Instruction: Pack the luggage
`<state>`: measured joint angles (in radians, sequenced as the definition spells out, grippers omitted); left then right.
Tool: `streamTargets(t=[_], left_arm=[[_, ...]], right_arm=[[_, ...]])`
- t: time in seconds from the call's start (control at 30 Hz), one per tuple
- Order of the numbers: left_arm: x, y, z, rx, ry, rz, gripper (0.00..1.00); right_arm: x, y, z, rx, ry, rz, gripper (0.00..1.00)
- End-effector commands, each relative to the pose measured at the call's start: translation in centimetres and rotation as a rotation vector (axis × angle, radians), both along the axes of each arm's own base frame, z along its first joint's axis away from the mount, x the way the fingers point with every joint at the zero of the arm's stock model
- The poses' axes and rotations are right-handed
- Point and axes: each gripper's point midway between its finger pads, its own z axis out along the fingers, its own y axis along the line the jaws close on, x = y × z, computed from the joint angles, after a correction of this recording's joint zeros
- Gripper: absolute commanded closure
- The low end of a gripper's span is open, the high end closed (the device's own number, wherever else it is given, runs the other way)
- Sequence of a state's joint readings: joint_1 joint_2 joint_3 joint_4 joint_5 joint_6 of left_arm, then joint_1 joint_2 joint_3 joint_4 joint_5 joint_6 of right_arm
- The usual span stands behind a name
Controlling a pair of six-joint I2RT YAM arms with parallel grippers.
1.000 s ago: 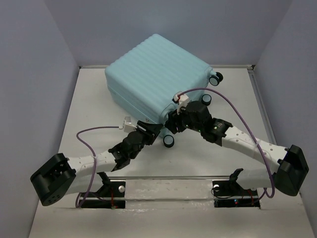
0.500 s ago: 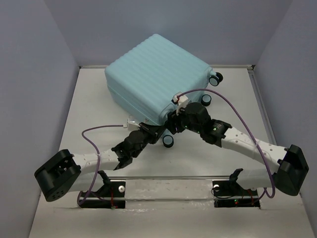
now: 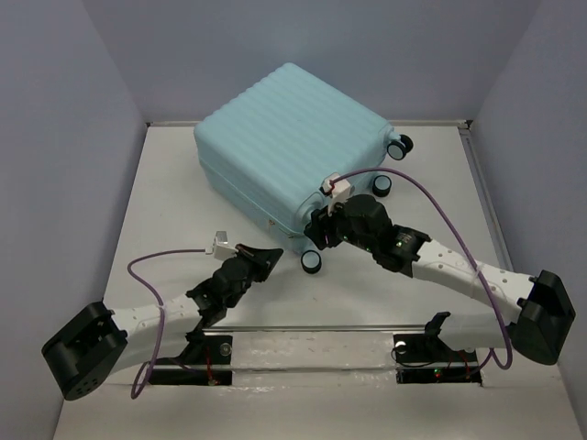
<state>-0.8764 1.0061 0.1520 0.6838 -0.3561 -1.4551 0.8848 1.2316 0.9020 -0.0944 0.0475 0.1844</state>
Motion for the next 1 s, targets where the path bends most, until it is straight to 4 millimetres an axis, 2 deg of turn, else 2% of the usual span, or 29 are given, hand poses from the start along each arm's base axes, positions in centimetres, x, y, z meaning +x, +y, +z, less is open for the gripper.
streamTargets(t=[0.0, 0.03, 0.1, 0.13, 0.17, 0.2, 0.23, 0.3, 0.33, 0.37, 0.4, 0.43, 0.47, 0.5, 0.57, 0.6, 0.67, 0.73, 0.83, 0.93, 0.97], left_arm=[[-1.0, 2.4, -2.8, 0.084, 0.023, 0.023, 0.94], [-1.2, 2.6, -2.7, 0.087, 0.017, 0.021, 0.94], [-1.1, 2.7, -1.3, 0.085, -0.037, 0.013, 0.94], [-1.0, 2.6, -0.6, 0.078, -0.055, 0.011, 0.91], [-0.8, 2.4, 0.6, 0.060, -0.079, 0.012, 0.75], [-0.7, 2.4, 1.9, 0.051, -0.115, 0.013, 0.64], [-0.3, 2.1, 3.4, 0.039, -0.142, 0.016, 0.56], [0.1, 2.0, 4.7, 0.042, -0.163, 0.028, 0.39], [0.3, 1.8, 5.2, 0.049, -0.172, 0.027, 0.35], [0.6, 1.4, 6.6, 0.033, -0.189, 0.027, 0.31], [0.9, 1.1, 7.2, 0.028, -0.192, 0.026, 0.30], [1.2, 0.7, 6.8, 0.043, -0.175, 0.020, 0.30], [1.5, 0.1, 7.9, 0.025, -0.180, 0.018, 0.29], [1.9, -0.6, 7.3, 0.040, -0.160, 0.005, 0.29], [2.4, -1.5, 8.0, 0.023, -0.159, -0.004, 0.28], [2.6, -2.0, 7.4, 0.025, -0.142, -0.017, 0.28], [3.0, -2.7, 8.0, -0.007, -0.146, -0.032, 0.29], [3.4, -3.4, 7.7, -0.006, -0.134, -0.045, 0.31], [3.4, -4.0, 6.8, 0.002, -0.113, -0.071, 0.38], [3.1, -3.4, 5.8, -0.005, -0.090, -0.057, 0.41], [3.1, -3.3, 6.0, -0.009, -0.094, -0.050, 0.41]], right_arm=[[-1.8, 0.2, 0.9, 0.015, 0.007, 0.037, 0.93], [-1.8, 0.2, 0.9, 0.014, 0.008, 0.041, 0.93], [-1.8, 0.4, 0.8, 0.014, 0.011, 0.043, 0.93], [-1.8, 0.5, 0.8, 0.014, 0.016, 0.044, 0.93], [-1.8, 0.6, 0.7, 0.015, 0.020, 0.048, 0.93], [-1.7, 0.8, 0.5, 0.012, 0.025, 0.049, 0.93], [-1.8, 0.9, 0.4, 0.012, 0.031, 0.055, 0.93], [-1.8, 1.1, 0.3, 0.012, 0.036, 0.060, 0.93], [-1.7, 1.1, 0.4, 0.013, 0.034, 0.059, 0.93], [-1.7, 1.1, 0.4, 0.014, 0.035, 0.060, 0.93], [-1.7, 1.1, 0.3, 0.011, 0.037, 0.060, 0.93], [-1.7, 1.2, 0.4, 0.012, 0.036, 0.060, 0.93], [-1.6, 1.3, 0.5, 0.014, 0.033, 0.061, 0.93], [-1.6, 1.3, 0.4, 0.013, 0.034, 0.061, 0.93], [-2.0, 1.7, 0.5, 0.020, 0.043, 0.094, 0.93], [-2.0, 1.8, 0.6, 0.022, 0.042, 0.099, 0.93], [-2.1, 2.0, 0.6, 0.025, 0.045, 0.107, 0.93], [-2.2, 2.0, 0.6, 0.025, 0.048, 0.113, 0.93], [-2.1, 2.1, 0.5, 0.025, 0.045, 0.114, 0.93], [-2.2, 2.3, 0.4, 0.025, 0.048, 0.120, 0.93], [-2.2, 2.3, 0.4, 0.027, 0.048, 0.120, 0.93]])
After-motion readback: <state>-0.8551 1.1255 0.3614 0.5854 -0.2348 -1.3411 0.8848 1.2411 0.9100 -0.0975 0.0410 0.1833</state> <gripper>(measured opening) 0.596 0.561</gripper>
